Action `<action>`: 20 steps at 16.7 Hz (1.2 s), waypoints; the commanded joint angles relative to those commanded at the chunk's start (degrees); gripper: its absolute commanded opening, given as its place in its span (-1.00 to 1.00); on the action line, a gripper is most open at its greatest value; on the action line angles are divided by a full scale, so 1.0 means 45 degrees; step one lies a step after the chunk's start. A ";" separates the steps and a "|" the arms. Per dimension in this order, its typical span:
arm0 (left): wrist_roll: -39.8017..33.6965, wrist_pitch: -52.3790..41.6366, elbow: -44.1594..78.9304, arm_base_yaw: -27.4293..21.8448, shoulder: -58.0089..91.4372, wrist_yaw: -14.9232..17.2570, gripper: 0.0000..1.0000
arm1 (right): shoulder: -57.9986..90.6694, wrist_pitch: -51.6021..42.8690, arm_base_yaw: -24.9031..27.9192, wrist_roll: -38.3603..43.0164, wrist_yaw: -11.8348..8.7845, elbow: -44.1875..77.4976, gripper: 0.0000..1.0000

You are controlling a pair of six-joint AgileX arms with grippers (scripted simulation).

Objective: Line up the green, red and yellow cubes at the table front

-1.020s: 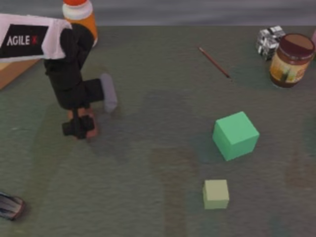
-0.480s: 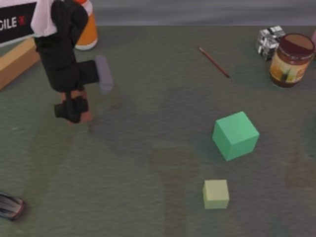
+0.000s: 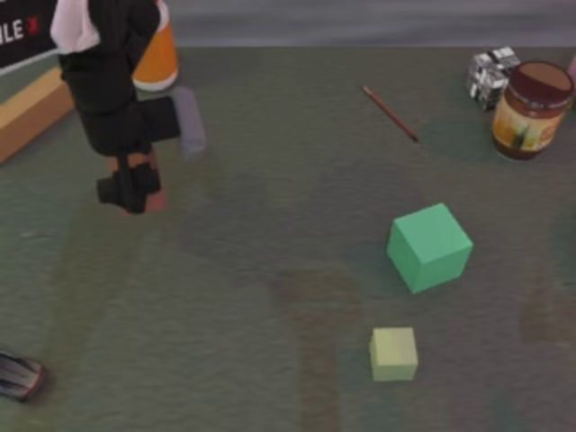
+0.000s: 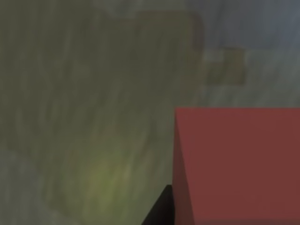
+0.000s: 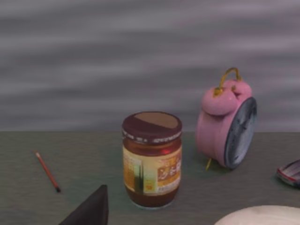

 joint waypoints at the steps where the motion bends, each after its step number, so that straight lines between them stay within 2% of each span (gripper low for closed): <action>1: -0.0183 0.0019 -0.0074 -0.0287 -0.0086 -0.0002 -1.00 | 0.0000 0.0000 0.0000 0.0000 0.0000 0.0000 1.00; 4: -0.1118 0.0077 -0.0512 -0.1759 -0.0497 -0.0018 -1.00 | 0.0000 0.0000 0.0000 0.0000 0.0000 0.0000 1.00; 10: -0.3733 0.0177 -0.1869 -0.6177 -0.1607 -0.0050 -1.00 | 0.0000 0.0000 0.0000 0.0000 0.0000 0.0000 1.00; 13: -0.4823 0.0275 -0.2402 -0.7814 -0.2126 -0.0086 -1.00 | 0.0000 0.0000 0.0000 0.0000 0.0000 0.0000 1.00; 15: -0.5191 0.0324 -0.2571 -0.8299 -0.2321 -0.0111 -1.00 | 0.0000 0.0000 0.0000 0.0000 0.0000 0.0000 1.00; 20: -0.5193 0.0359 -0.2563 -0.8297 -0.2266 -0.0101 -1.00 | 0.0000 0.0000 0.0000 0.0000 0.0000 0.0000 1.00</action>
